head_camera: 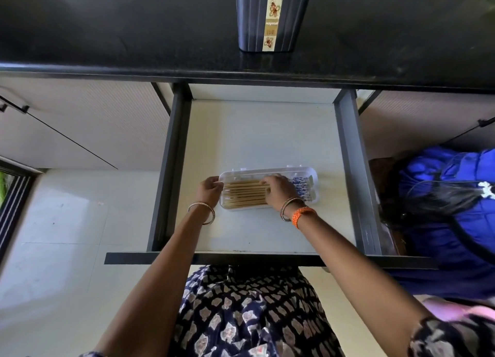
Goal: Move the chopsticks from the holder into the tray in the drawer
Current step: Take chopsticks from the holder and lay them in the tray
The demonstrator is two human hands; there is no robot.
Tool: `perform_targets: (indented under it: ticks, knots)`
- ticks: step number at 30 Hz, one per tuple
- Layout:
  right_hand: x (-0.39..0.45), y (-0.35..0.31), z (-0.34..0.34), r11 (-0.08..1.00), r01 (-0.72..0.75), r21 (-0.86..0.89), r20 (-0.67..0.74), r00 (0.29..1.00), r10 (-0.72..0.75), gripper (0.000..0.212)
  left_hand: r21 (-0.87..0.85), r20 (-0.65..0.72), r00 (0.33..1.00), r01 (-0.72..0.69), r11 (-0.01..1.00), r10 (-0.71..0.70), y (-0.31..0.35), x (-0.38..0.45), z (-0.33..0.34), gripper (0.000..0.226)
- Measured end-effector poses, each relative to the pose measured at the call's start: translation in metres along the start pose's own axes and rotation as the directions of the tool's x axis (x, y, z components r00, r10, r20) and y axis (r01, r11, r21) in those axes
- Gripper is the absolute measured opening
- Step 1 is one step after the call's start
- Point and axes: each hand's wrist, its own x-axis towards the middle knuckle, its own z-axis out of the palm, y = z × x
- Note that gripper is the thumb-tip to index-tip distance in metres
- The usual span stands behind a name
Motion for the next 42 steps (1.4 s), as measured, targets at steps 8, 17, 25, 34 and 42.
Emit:
perform_targets:
  ticks: [8, 17, 25, 34, 42]
  knots:
    - [0.003, -0.005, -0.016, 0.950, 0.073, -0.303, 0.073, 0.996, -0.053, 0.042, 0.105, -0.061, 0.994, -0.087, 0.991, 0.094, 0.026, -0.014, -0.004, 0.030]
    - [0.062, -0.080, -0.222, 0.844, 0.342, 0.413, -0.583, 0.811, -0.043, 0.022, 0.223, -0.080, 0.629, -0.745, 0.629, 0.774, 0.260, -0.007, -0.013, 0.026]
    - [0.193, -0.077, -0.316, 0.677, 0.102, 0.729, -0.477, 0.785, 0.396, 0.008, 0.574, 0.220, 0.568, -0.732, 0.366, 0.793, 0.352, 0.048, -0.005, 0.040]
    - [0.254, -0.088, -0.326, 0.431, 0.241, 0.869, -0.413, 0.835, 0.365, 0.029, 0.616, 0.317, 0.611, -0.715, 0.332, 0.726, 0.350, 0.087, -0.011, 0.035]
    - [0.266, -0.092, -0.328, 0.403, 0.322, 0.856, -0.492, 0.748, 0.447, 0.024, 0.587, 0.284, 0.625, -0.713, 0.384, 0.727, 0.355, 0.083, -0.010, 0.031]
